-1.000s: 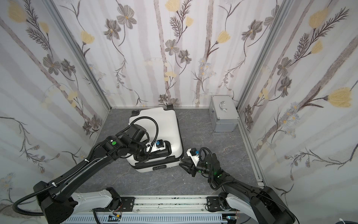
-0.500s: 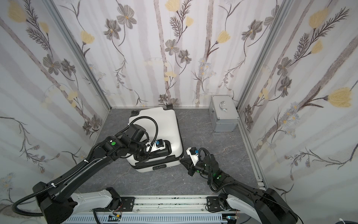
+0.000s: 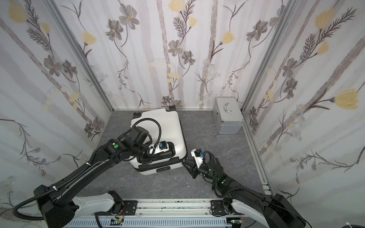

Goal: Open the suitcase zippers
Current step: Unzip the zipper on the suitcase.

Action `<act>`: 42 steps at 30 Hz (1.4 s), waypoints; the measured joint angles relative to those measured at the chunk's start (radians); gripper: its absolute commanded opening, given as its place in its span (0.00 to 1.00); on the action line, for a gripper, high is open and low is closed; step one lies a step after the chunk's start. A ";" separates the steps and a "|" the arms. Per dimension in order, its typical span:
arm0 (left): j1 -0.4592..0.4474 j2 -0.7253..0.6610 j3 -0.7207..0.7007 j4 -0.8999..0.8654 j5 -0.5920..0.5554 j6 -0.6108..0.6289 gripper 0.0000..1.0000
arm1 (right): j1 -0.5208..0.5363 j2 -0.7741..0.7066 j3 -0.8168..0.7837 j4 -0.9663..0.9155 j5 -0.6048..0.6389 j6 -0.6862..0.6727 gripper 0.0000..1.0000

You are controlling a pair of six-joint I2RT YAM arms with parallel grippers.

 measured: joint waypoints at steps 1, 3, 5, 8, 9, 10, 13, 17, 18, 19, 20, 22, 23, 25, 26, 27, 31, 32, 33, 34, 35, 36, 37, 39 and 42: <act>0.000 0.000 0.000 0.000 -0.002 0.000 0.04 | 0.000 0.005 0.000 0.003 0.004 0.002 0.16; 0.000 0.000 0.000 0.000 -0.004 0.000 0.04 | 0.000 0.013 0.000 0.008 0.019 0.008 0.09; 0.000 0.000 0.000 0.001 -0.005 0.000 0.04 | 0.002 0.016 0.000 0.005 0.032 0.008 0.01; 0.000 -0.003 -0.003 0.005 -0.006 -0.001 0.04 | 0.001 0.000 0.000 -0.016 0.061 0.012 0.00; 0.000 -0.006 -0.005 0.005 -0.007 0.000 0.04 | -0.002 -0.013 0.000 -0.027 0.082 0.013 0.00; 0.000 -0.008 -0.006 0.005 -0.006 0.001 0.04 | -0.006 -0.023 0.000 -0.037 0.098 0.013 0.00; 0.000 -0.012 -0.011 0.000 0.005 0.007 0.04 | -0.051 -0.053 0.017 -0.091 0.146 0.016 0.00; -0.001 -0.013 -0.012 -0.008 0.029 0.020 0.04 | -0.103 -0.039 0.077 -0.165 0.150 -0.006 0.00; -0.002 -0.013 -0.013 -0.013 0.033 0.031 0.04 | -0.114 -0.021 0.097 -0.176 0.146 -0.012 0.00; -0.005 -0.014 -0.018 -0.015 0.035 0.038 0.03 | -0.125 -0.001 0.115 -0.186 0.141 -0.019 0.00; -0.009 -0.019 -0.028 -0.014 0.040 0.043 0.03 | -0.134 0.023 0.135 -0.199 0.132 -0.036 0.00; -0.018 -0.032 -0.044 -0.024 0.047 0.055 0.03 | -0.157 0.068 0.168 -0.214 0.110 -0.063 0.00; -0.022 -0.038 -0.048 -0.027 0.053 0.057 0.03 | -0.169 0.087 0.183 -0.216 0.098 -0.073 0.00; -0.039 -0.044 -0.058 -0.030 0.059 0.063 0.03 | -0.204 0.132 0.219 -0.220 0.069 -0.099 0.00; -0.049 -0.045 -0.062 -0.029 0.059 0.064 0.03 | -0.219 0.153 0.235 -0.220 0.055 -0.111 0.00; -0.061 -0.045 -0.069 -0.029 0.059 0.066 0.03 | -0.236 0.178 0.254 -0.224 0.037 -0.124 0.00; -0.110 -0.045 -0.096 -0.050 0.060 0.087 0.02 | -0.288 0.278 0.353 -0.204 0.009 -0.182 0.00; -0.120 -0.045 -0.098 -0.060 0.069 0.093 0.02 | -0.299 0.303 0.376 -0.193 0.002 -0.194 0.00; -0.129 -0.045 -0.101 -0.067 0.084 0.099 0.02 | -0.311 0.331 0.400 -0.183 -0.008 -0.206 0.00; -0.137 -0.045 -0.103 -0.069 0.098 0.107 0.02 | -0.323 0.362 0.425 -0.177 -0.020 -0.218 0.00; -0.141 -0.045 -0.104 -0.069 0.107 0.111 0.02 | -0.331 0.384 0.442 -0.172 -0.031 -0.225 0.00; -0.145 -0.047 -0.107 -0.069 0.113 0.116 0.02 | -0.345 0.411 0.465 -0.172 -0.029 -0.234 0.00; -0.145 -0.051 -0.110 -0.066 0.116 0.117 0.02 | -0.360 0.435 0.486 -0.172 -0.041 -0.240 0.00; -0.147 -0.058 -0.117 -0.064 0.108 0.119 0.05 | -0.373 0.459 0.512 -0.175 -0.066 -0.254 0.06; -0.147 -0.075 -0.136 -0.051 0.093 0.122 0.27 | -0.383 0.443 0.496 -0.164 -0.107 -0.259 0.32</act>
